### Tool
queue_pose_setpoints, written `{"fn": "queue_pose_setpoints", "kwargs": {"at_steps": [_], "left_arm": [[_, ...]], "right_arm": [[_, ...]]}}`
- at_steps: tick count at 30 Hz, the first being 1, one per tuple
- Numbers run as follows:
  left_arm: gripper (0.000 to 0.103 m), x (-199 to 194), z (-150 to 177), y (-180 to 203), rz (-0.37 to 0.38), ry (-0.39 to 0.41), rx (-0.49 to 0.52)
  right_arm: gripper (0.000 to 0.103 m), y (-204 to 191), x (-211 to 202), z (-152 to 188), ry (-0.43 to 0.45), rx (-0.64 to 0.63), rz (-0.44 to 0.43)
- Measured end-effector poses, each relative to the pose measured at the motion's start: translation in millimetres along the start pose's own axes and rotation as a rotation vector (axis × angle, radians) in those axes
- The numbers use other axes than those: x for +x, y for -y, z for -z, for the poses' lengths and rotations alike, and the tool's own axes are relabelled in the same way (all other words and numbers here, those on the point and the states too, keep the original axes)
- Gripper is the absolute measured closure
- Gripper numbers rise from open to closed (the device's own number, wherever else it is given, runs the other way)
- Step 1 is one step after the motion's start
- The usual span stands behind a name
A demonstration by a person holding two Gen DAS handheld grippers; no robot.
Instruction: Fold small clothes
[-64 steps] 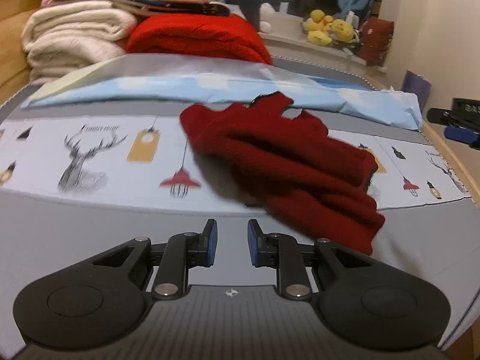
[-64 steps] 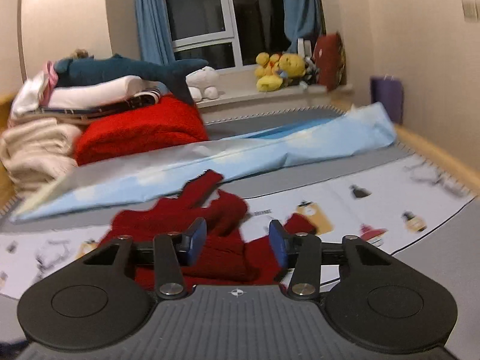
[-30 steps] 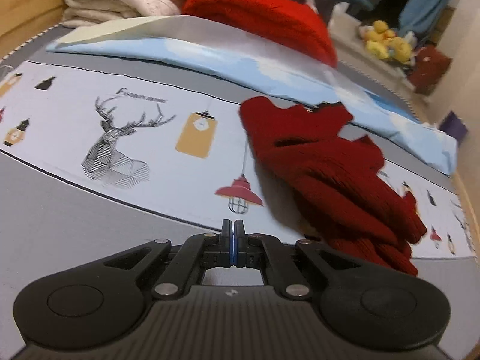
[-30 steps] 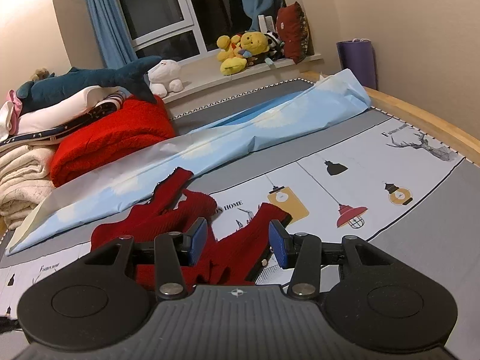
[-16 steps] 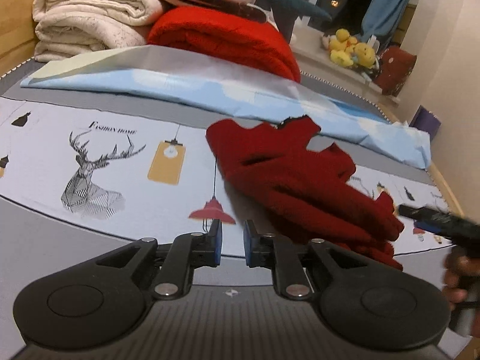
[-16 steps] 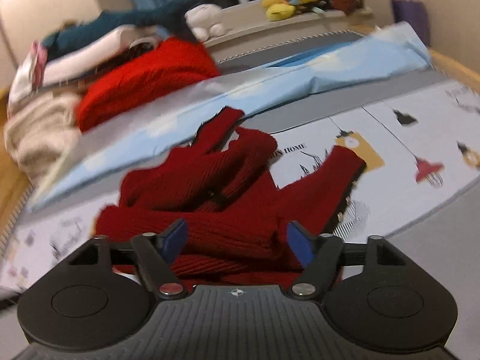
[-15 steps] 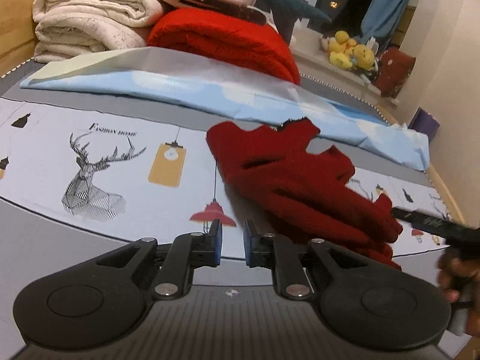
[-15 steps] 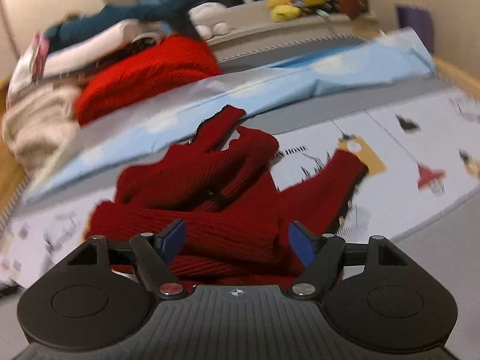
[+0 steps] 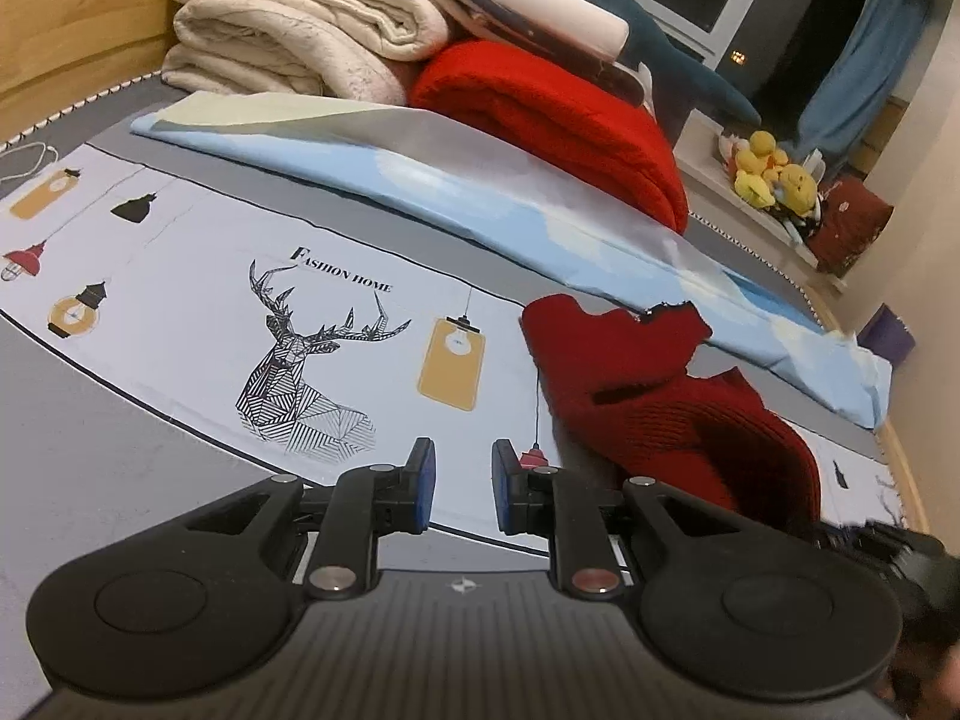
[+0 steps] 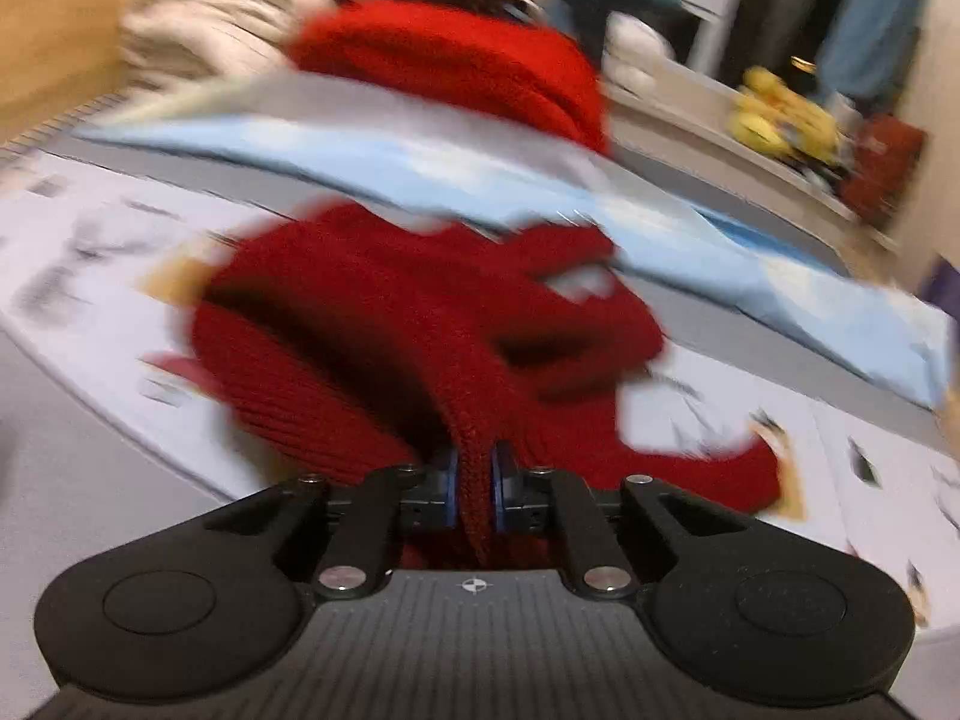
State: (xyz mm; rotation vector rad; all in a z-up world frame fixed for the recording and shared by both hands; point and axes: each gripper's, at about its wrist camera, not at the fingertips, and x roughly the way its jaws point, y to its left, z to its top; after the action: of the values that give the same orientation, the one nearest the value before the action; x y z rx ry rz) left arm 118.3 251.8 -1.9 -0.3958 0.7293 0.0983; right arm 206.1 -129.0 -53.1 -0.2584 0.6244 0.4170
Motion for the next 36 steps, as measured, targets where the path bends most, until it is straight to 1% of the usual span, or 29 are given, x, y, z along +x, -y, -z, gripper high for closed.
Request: {"fn": "queue_pose_setpoints", "kwargs": {"at_steps": [1, 4, 5, 6, 8, 9, 11, 12, 13, 14, 16, 17, 18, 19, 20, 22, 24, 26, 27, 29, 31, 33, 34, 36], "left_arm": [[0.083, -1.3, 0.2, -0.6, 0.001, 0.001, 0.002], [0.083, -3.5, 0.6, -0.3, 0.010, -0.002, 0.000], [0.083, -3.1, 1.4, 0.4, 0.015, -0.008, -0.003], [0.083, -1.9, 2.4, 1.9, 0.019, -0.016, -0.003], [0.083, 2.6, 6.4, 8.0, 0.016, -0.042, 0.011], [0.083, 5.3, 9.2, 10.8, 0.010, -0.056, 0.024], [0.082, 12.5, 16.5, 15.5, 0.004, -0.095, 0.034], [0.080, 16.7, 20.1, 16.4, 0.011, -0.120, 0.028], [0.077, 21.3, 23.4, 16.4, 0.022, -0.148, 0.021], [0.073, 26.4, 27.1, 16.7, 0.034, -0.176, 0.014], [0.068, 36.3, 34.0, 18.3, 0.050, -0.228, 0.010], [0.065, 41.2, 38.1, 20.0, 0.048, -0.249, 0.014], [0.063, 46.4, 41.7, 21.6, 0.046, -0.269, 0.017], [0.059, 52.3, 45.5, 22.2, 0.046, -0.290, 0.018], [0.055, 58.7, 50.5, 22.6, 0.045, -0.310, 0.015], [0.054, 70.7, 58.9, 22.3, 0.041, -0.353, 0.004], [0.051, 80.8, 65.3, 23.1, 0.036, -0.387, -0.008], [0.046, 87.0, 68.1, 24.5, 0.029, -0.397, -0.004], [0.045, 89.6, 69.1, 25.3, 0.021, -0.401, -0.002], [0.044, 95.8, 71.2, 24.5, 0.011, -0.413, -0.020], [0.044, 102.1, 73.1, 20.8, 0.008, -0.434, -0.051], [0.044, 106.3, 73.8, 19.5, 0.008, -0.443, -0.071], [0.044, 108.0, 74.4, 19.7, 0.009, -0.446, -0.074], [0.046, 110.8, 75.6, 20.9, 0.013, -0.451, -0.076]], "right_arm": [[0.094, -12.4, -13.8, -4.4, 0.019, -0.010, -0.090], [0.094, -69.7, -56.4, -7.5, 0.037, -0.077, -0.472], [0.094, -86.5, -63.7, -6.5, 0.030, -0.091, -0.543], [0.094, -108.8, -68.9, -4.6, 0.013, -0.109, -0.590], [0.093, -139.5, -67.3, 1.2, -0.022, -0.112, -0.585], [0.092, -148.6, -61.8, 4.3, -0.056, -0.071, -0.580], [0.088, -154.1, -55.0, 6.8, -0.120, -0.017, -0.553], [0.088, -152.0, -58.6, 4.8, -0.121, -0.022, -0.526], [0.085, -145.6, -65.3, 1.0, -0.105, -0.023, -0.505], [0.075, -131.0, -72.7, -5.5, -0.078, 0.006, -0.482], [0.064, -98.3, -82.0, -12.6, -0.026, 0.087, -0.445], [0.062, -79.4, -84.2, -15.1, 0.000, 0.126, -0.405], [0.061, -58.9, -82.2, -14.6, 0.021, 0.163, -0.342], [0.061, -41.3, -76.5, -9.6, 0.026, 0.196, -0.279], [0.061, -22.1, -66.8, -4.7, 0.020, 0.238, -0.207], [0.061, 13.3, -38.9, 16.5, -0.027, 0.361, -0.060], [0.060, 32.5, -9.4, 37.2, -0.100, 0.460, 0.027], [0.060, 43.6, 17.0, 48.9, -0.141, 0.547, 0.040], [0.060, 48.6, 29.2, 52.6, -0.162, 0.566, 0.036], [0.059, 53.3, 50.4, 57.7, -0.202, 0.555, 0.023], [0.059, 51.5, 67.9, 61.5, -0.245, 0.532, -0.041], [0.053, 35.9, 78.9, 63.1, -0.258, 0.486, -0.078], [0.047, 26.8, 81.2, 61.5, -0.255, 0.435, -0.075], [0.047, 13.4, 87.2, 58.8, -0.255, 0.350, -0.053]]}}
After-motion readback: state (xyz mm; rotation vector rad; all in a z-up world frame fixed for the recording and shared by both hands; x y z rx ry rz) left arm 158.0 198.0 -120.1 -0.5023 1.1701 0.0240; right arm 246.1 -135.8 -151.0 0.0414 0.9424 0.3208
